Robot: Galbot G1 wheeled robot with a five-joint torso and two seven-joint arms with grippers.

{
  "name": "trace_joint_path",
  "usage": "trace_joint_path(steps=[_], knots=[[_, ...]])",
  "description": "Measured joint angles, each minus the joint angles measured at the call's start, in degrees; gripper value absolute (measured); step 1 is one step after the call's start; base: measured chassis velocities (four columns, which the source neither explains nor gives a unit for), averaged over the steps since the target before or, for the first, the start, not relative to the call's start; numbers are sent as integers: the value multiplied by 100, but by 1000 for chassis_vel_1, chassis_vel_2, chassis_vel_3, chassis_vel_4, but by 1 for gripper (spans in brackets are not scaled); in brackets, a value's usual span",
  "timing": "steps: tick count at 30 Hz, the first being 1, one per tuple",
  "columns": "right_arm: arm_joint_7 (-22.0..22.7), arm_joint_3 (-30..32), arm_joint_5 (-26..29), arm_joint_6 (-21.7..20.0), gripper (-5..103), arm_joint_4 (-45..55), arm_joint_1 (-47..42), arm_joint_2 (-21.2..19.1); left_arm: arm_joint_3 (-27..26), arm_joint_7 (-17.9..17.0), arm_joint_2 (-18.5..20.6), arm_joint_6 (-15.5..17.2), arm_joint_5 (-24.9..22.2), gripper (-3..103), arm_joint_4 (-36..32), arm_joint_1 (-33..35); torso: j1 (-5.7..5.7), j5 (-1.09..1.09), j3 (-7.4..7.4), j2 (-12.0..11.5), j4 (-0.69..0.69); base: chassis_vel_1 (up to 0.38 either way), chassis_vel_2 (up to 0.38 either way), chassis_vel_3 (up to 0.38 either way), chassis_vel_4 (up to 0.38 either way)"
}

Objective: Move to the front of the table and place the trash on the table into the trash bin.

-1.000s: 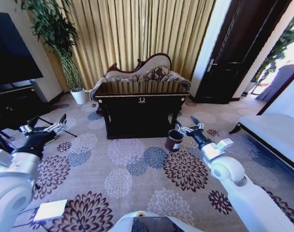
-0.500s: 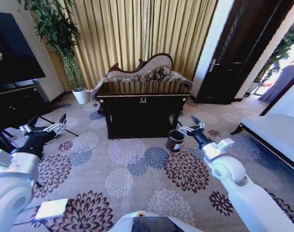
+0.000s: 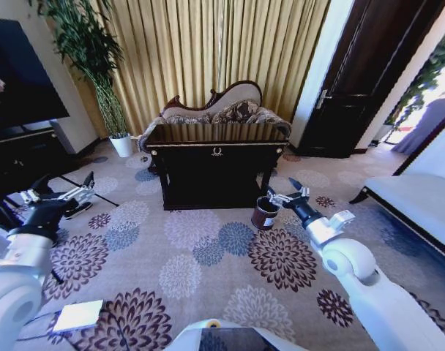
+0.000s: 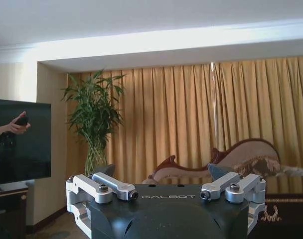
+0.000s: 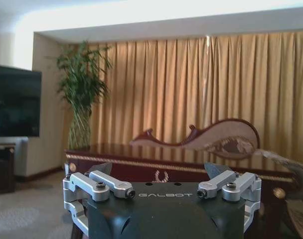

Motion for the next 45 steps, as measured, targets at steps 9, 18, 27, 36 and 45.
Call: trace_joint_path(steps=[9,18,27,36,45], knots=[[576,82,45,-628,100,307,-96,-81,-26,202,67,521,-40,100,68,-149,0,-1,0,0,0,0,0,0,0],[607,81,5,-679,100,317,-233,-39,22,201,83,569,-47,100,145,-195,0,0,0,0,0,0,0,0,0],[607,100,0,-691,100,355,-295,-13,-23,202,88,611,-58,100,90,-191,0,0,0,0,0,0,0,0,0],[607,117,0,-684,100,387,-335,-1,-65,202,88,612,-63,100,25,-167,0,0,0,0,0,0,0,0,0],[610,159,5,-653,100,391,-360,18,-85,201,92,597,-126,100,0,-163,0,0,0,0,0,0,0,0,0]])
